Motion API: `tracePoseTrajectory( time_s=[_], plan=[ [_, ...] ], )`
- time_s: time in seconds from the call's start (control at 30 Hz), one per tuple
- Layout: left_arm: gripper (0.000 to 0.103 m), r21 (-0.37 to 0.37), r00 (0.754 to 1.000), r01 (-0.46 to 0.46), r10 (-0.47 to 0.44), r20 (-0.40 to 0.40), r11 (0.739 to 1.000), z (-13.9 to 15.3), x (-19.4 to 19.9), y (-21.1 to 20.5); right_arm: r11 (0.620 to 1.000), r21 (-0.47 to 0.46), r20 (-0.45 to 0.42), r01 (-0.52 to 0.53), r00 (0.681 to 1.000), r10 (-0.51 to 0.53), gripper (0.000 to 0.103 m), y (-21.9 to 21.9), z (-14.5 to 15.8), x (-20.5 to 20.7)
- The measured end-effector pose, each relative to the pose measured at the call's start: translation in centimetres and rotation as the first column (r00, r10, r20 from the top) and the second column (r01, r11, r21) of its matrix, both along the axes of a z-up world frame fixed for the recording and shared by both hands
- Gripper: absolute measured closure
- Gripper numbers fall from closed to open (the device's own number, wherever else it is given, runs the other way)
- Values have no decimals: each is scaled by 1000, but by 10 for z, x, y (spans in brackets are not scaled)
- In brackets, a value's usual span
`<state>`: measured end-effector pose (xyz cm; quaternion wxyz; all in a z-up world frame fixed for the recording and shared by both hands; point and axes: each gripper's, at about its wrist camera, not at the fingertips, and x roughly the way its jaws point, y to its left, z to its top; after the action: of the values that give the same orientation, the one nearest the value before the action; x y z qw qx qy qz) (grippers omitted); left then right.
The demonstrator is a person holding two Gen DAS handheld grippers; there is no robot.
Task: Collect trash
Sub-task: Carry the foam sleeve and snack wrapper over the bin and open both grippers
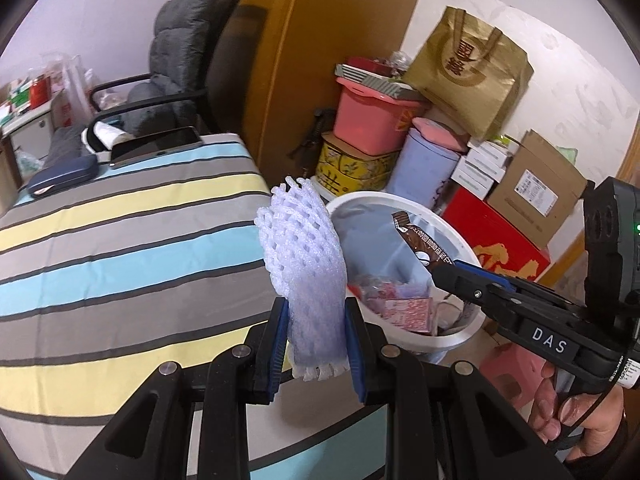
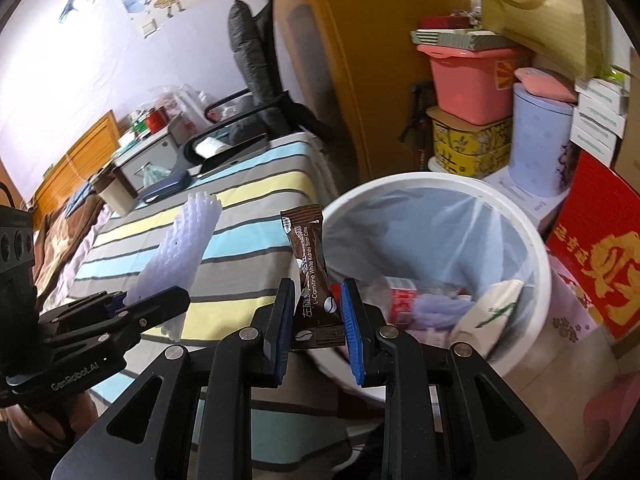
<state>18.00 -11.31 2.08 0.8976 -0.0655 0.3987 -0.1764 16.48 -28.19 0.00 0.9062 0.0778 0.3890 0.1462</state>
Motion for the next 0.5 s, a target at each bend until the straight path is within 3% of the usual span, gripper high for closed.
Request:
tracePoseTrajectory(
  time_s=[0.5],
  plan=[
    [75, -12, 994, 107, -108, -36, 994, -14, 33, -50, 994, 5, -37, 106, 994, -106, 77, -39, -11, 8]
  ],
)
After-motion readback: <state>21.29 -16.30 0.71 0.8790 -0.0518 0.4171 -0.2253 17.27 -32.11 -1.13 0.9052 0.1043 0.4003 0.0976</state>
